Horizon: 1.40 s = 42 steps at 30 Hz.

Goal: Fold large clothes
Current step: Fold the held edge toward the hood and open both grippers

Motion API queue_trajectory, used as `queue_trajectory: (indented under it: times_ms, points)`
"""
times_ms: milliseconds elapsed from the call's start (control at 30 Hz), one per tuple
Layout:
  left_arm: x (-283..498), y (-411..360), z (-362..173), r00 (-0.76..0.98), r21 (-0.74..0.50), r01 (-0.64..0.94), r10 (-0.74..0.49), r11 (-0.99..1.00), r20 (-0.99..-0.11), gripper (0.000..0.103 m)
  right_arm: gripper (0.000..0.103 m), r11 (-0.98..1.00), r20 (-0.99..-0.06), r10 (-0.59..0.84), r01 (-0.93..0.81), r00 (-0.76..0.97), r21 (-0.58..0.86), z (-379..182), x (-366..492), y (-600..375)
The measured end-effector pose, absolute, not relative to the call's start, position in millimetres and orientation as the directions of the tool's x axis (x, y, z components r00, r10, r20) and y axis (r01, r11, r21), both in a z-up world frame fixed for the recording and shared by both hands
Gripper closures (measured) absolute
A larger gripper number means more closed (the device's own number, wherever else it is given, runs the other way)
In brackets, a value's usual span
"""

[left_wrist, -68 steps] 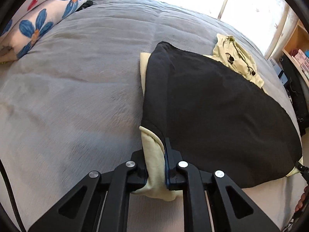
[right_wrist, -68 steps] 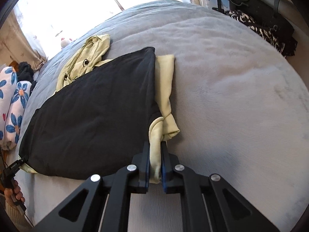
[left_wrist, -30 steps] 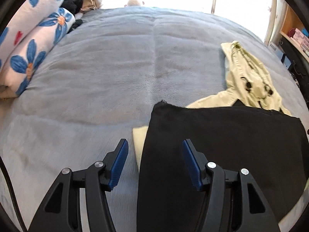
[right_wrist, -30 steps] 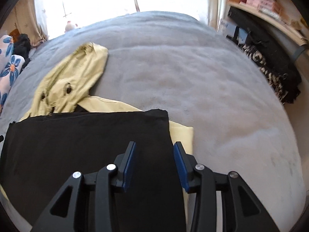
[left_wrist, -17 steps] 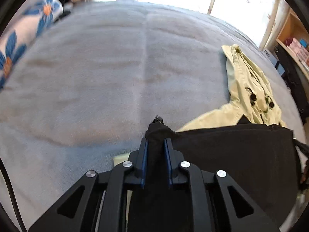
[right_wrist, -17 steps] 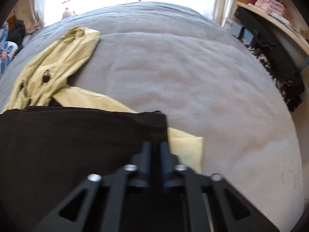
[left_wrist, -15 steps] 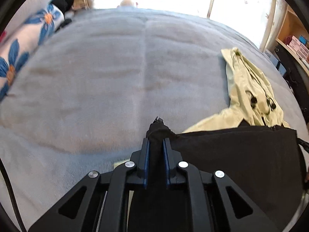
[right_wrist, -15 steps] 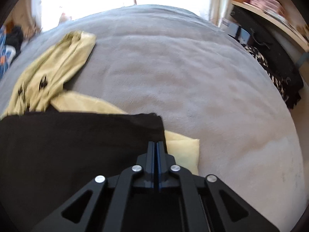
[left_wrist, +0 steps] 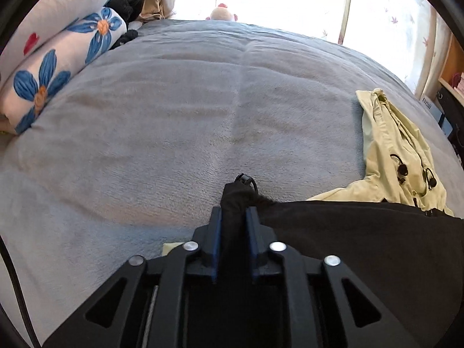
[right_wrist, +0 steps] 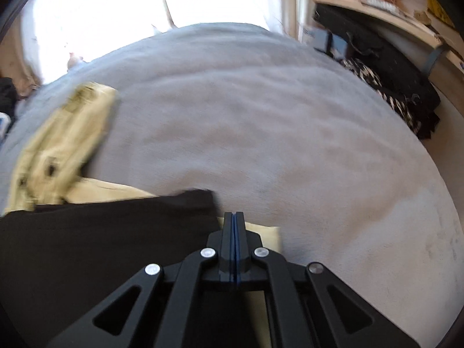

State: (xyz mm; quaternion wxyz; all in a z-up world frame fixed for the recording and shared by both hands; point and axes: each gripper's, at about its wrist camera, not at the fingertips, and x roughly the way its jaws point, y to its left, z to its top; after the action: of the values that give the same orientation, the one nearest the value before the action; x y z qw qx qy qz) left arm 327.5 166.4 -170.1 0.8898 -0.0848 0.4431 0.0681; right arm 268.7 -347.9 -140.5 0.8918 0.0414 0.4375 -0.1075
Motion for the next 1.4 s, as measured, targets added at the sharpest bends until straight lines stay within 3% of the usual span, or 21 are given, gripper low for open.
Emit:
queue_trajectory:
  times_ms: [167, 333, 433, 500, 600, 767, 1067, 1133, 1267, 1400]
  points:
    - [303, 151, -135, 0.647, -0.114, -0.149, 0.009, 0.982, -0.762, 0.073, 0.101, 0.994, -0.786, 0.082, 0.004, 0.612, 0.107, -114, 251, -292]
    - [270, 104, -120, 0.608, -0.239, 0.082, -0.238, 0.968, -0.757, 0.073, 0.101, 0.93, -0.817, 0.329, -0.31, 0.473, 0.195, -125, 222, -208]
    - [257, 64, -146, 0.479, -0.288, 0.2, -0.35, 0.936, -0.805, 0.073, 0.101, 0.893, -0.847, 0.337, -0.424, 0.41, 0.151, -148, 214, -169]
    - [257, 46, -164, 0.439, -0.253, 0.233, -0.333, 0.939, -0.834, 0.073, 0.103, 0.899, -0.856, 0.306, -0.422, 0.417, 0.116, -162, 220, -163]
    - [268, 39, -175, 0.474, -0.198, 0.228, -0.286, 0.954, -0.833, 0.073, 0.103, 0.916, -0.839, 0.329, -0.362, 0.433, 0.172, -168, 244, -176]
    - [302, 56, -176, 0.51, -0.244, 0.129, -0.276, 0.961, -0.815, 0.073, 0.103, 0.943, -0.825, 0.298, -0.281, 0.48, 0.176, -169, 280, -193]
    - [330, 71, -170, 0.501, -0.209, 0.041, -0.201, 0.977, -0.842, 0.073, 0.103, 0.968, -0.835, 0.231, -0.203, 0.5, 0.146, -159, 307, -203]
    - [337, 72, -164, 0.491, -0.178, 0.047, -0.178, 0.983, -0.853, 0.071, 0.1, 0.971, -0.841, 0.221, -0.194, 0.494, 0.141, -152, 308, -206]
    - [342, 74, -146, 0.514, -0.139, 0.051, -0.146, 0.989, -0.845, 0.053, 0.1, 0.968, -0.84, 0.239, -0.183, 0.488, 0.169, -133, 311, -216]
    - [346, 73, -124, 0.543, -0.113, 0.066, -0.131, 0.991, -0.829, 0.051, 0.1, 0.966, -0.833, 0.253, -0.176, 0.492, 0.19, -113, 317, -220]
